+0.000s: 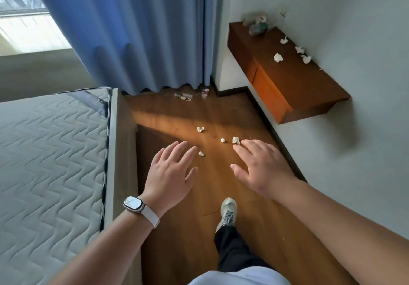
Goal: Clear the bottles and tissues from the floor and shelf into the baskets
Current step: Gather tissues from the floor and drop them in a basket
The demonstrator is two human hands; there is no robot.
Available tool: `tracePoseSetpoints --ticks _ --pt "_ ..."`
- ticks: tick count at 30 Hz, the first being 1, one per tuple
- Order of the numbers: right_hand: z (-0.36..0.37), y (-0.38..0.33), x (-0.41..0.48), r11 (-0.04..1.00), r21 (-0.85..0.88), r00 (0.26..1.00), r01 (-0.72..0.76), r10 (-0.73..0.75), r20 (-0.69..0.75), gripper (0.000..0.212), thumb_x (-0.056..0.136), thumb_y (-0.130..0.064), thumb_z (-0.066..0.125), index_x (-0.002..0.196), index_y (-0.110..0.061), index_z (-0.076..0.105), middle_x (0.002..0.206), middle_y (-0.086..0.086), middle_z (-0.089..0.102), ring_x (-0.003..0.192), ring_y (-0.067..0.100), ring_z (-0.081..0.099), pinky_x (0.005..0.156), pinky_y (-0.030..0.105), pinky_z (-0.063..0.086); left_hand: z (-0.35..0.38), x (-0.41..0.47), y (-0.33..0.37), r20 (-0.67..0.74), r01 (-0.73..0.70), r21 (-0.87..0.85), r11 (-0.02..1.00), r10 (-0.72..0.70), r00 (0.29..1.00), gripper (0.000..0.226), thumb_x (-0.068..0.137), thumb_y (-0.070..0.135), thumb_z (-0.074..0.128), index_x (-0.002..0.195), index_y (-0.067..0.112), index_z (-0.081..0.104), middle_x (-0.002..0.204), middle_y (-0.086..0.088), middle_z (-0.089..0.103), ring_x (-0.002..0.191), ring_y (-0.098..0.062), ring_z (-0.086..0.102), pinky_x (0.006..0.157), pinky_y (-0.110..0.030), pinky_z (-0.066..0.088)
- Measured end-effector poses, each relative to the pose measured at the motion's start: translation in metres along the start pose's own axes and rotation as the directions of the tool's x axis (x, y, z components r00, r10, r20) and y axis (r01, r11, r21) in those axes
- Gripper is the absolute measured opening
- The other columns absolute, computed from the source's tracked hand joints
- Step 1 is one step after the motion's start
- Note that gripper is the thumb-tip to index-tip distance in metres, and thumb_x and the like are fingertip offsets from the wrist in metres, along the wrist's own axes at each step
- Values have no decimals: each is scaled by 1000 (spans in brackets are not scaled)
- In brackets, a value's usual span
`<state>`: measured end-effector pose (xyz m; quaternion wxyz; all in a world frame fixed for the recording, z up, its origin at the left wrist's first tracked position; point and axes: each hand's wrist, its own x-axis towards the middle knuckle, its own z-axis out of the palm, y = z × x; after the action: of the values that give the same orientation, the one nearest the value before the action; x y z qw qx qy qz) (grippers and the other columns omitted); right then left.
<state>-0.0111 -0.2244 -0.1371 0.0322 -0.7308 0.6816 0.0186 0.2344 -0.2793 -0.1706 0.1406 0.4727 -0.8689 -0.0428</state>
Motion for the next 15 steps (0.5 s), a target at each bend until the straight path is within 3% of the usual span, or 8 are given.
tracePoseSetpoints --ticks 8,15 --pt "17 79 128 997 75 1000 25 -26 3 55 95 -51 37 139 -20 48 140 6 49 129 23 40 105 39 31 31 141 -15 50 -20 66 998 17 999 50 93 42 58 139 24 50 143 -4 52 136 -28 44 110 -50 37" --pt "27 163 230 998 62 998 32 -35 49 57 95 -54 31 138 -20 49 140 5 49 129 23 41 104 39 34 60 261 -18 138 -40 78 996 29 990 50 95 45 48 140 24 49 144 -5 52 137 -28 43 109 -52 38"
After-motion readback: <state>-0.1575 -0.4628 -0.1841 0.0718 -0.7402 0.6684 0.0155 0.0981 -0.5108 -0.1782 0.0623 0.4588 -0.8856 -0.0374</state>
